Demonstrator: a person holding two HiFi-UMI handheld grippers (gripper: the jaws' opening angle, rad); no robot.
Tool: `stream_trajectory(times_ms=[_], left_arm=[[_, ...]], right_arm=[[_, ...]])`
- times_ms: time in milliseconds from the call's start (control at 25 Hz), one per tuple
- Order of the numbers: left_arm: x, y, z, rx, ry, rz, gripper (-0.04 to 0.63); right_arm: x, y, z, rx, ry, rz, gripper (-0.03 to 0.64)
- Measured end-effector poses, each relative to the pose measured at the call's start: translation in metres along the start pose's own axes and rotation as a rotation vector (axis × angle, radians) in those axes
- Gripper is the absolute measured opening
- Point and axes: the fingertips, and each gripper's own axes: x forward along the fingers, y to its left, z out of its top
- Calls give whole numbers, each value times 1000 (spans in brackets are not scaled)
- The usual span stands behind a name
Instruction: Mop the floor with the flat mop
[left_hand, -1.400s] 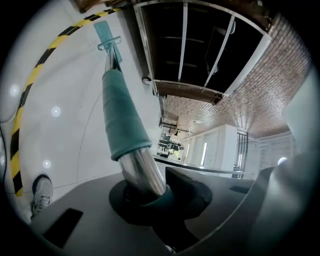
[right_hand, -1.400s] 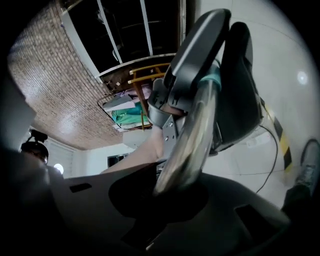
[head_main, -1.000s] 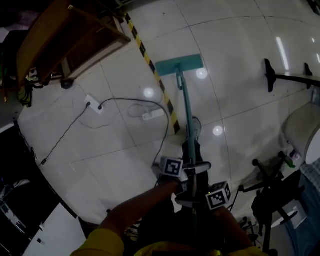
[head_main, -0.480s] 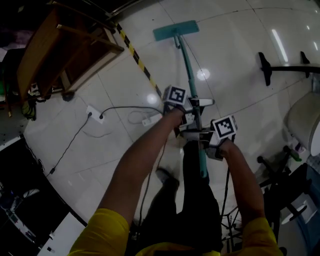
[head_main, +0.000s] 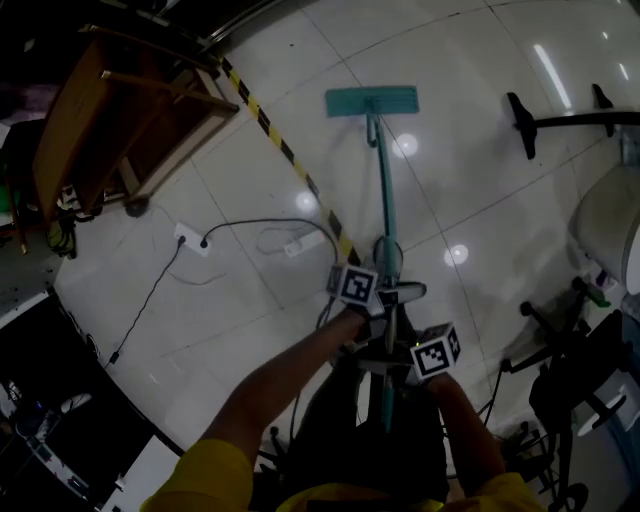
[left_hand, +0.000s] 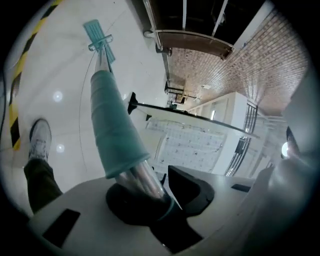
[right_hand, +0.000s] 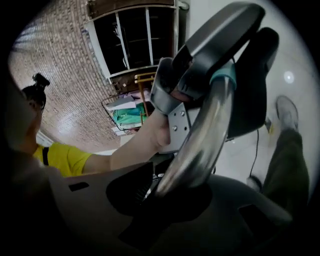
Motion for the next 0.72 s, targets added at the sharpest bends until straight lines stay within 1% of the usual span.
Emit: stream_trajectory(times_ms=[40, 80, 120, 160, 200, 240, 280, 320, 360, 440, 480, 520, 600, 640, 720], left_arm=[[2, -8, -34, -14, 11, -28, 124], [2, -17, -58, -16, 8, -70, 129], [0, -27, -72, -10, -13, -129, 131], [-1, -35, -77, 6, -35, -183, 141], [0, -38, -75, 30, -38, -206, 143], [4, -35, -70, 58, -13, -193, 144], [9, -28, -61, 88, 26, -162, 152], [16, -21, -47, 120, 62, -139, 152], [22, -18, -28, 155, 83, -140, 153], [33, -19, 23, 216, 102, -174, 150], [39, -19, 52, 227, 113, -183, 152], [44, -17, 83, 223, 121, -184, 150], [52, -14, 141, 219, 109, -179, 149], [54, -10, 163, 232, 98, -165, 146], [52, 4, 187, 274, 104, -82, 141]], right_arm=[[1, 8, -30, 24, 8, 0, 110], [3, 18, -51, 26, 26, 0, 111], [4, 28, -63, 14, 50, -1, 132], [6, 33, -69, 3, 76, -1, 141], [6, 31, -69, -2, 99, -2, 141], [6, 25, -65, -6, 116, -11, 141], [5, 14, -57, -14, 125, -30, 141], [2, 3, -42, -28, 123, -56, 141], [-1, -6, -22, -48, 109, -81, 141], [-10, -20, 32, -95, 58, -120, 141], [-16, -27, 64, -118, 23, -131, 141], [-22, -33, 99, -140, -13, -141, 136], [-33, -48, 160, -176, -65, -166, 132], [-36, -54, 181, -185, -73, -173, 132], [-34, -63, 199, -187, -58, -184, 124]])
